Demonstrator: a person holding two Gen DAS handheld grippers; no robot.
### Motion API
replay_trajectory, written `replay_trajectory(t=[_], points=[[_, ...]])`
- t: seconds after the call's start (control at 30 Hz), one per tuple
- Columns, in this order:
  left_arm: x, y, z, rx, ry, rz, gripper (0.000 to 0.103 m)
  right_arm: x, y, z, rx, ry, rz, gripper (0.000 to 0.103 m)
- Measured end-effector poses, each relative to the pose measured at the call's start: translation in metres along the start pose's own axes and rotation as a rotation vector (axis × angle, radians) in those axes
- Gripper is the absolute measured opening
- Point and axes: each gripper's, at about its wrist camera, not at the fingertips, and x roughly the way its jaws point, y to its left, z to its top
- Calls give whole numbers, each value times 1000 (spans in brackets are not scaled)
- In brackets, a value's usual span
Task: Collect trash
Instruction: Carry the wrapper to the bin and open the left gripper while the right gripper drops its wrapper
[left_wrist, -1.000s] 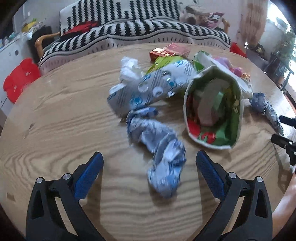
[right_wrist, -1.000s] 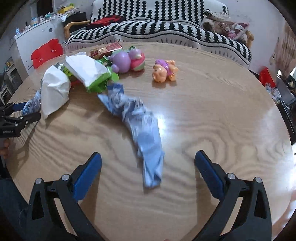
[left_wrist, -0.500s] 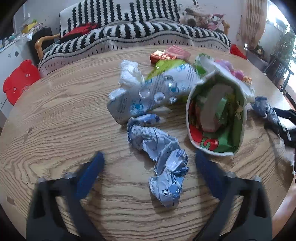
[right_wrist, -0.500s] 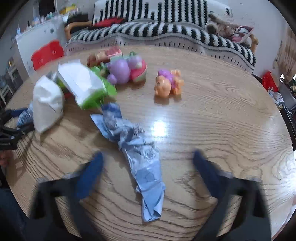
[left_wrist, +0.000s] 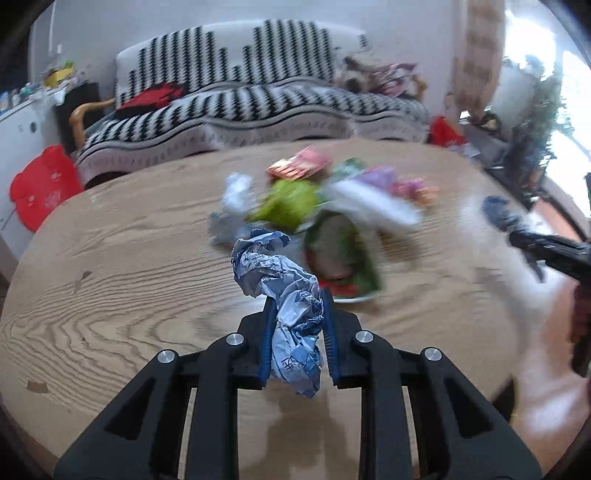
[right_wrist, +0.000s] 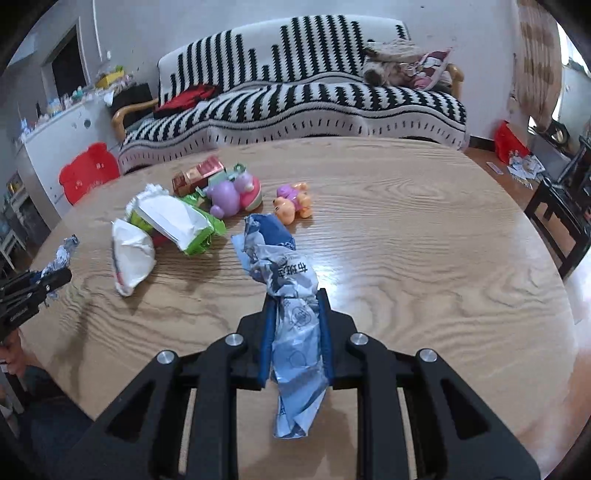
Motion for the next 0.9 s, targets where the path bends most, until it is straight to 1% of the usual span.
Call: replay_trajectory(t=[0.07, 0.1, 0.13, 0.17, 0.3, 0.37, 0.4, 0.47, 0.53, 0.57, 0.63, 0.67, 0.77, 0.8, 0.83, 0.9], points=[[-16, -16, 3, 5, -14, -63, 22, -15, -3, -4, 8, -11, 6, 22], [-26, -33, 4, 16, -21, -110, 22, -28, -6, -6, 12, -21, 6, 22], [-31, -44, 4, 29, -22, -134, 22, -37, -9, -9, 15, -30, 4, 22], [-39, -64, 3, 59, -23, -166, 22, -51, -13, -11, 19, -42, 2, 22], [-50, -127, -11, 162, -7, -240, 22, -96, -29, -23, 34, -71, -7, 22], [-50, -153, -21, 192, 11, -269, 22, -116, -37, -32, 30, -71, -21, 22], [-48, -167, -28, 203, 31, -291, 22, -129, -45, -40, 32, -71, -35, 22], [-41, -191, -42, 218, 87, -341, 22, -143, -54, -53, 45, -68, -48, 22], [-33, -212, -58, 235, 144, -389, 22, -158, -68, -75, 78, -58, -54, 22], [-28, -222, -66, 231, 181, -425, 22, -162, -73, -86, 98, -52, -50, 22], [-16, -235, -79, 227, 243, -471, 22, -166, -85, -115, 147, -26, -22, 23], [-9, -243, -86, 235, 271, -482, 22, -162, -90, -136, 179, 3, -6, 23], [24, -266, -113, 266, 374, -490, 22, -139, -102, -182, 241, 90, 0, 23], [32, -269, -119, 266, 397, -494, 22, -128, -109, -201, 292, 122, 4, 23], [41, -272, -126, 255, 427, -508, 22, -121, -114, -213, 331, 136, 16, 23], [54, -275, -135, 238, 461, -519, 22, -110, -118, -235, 386, 151, 37, 23]])
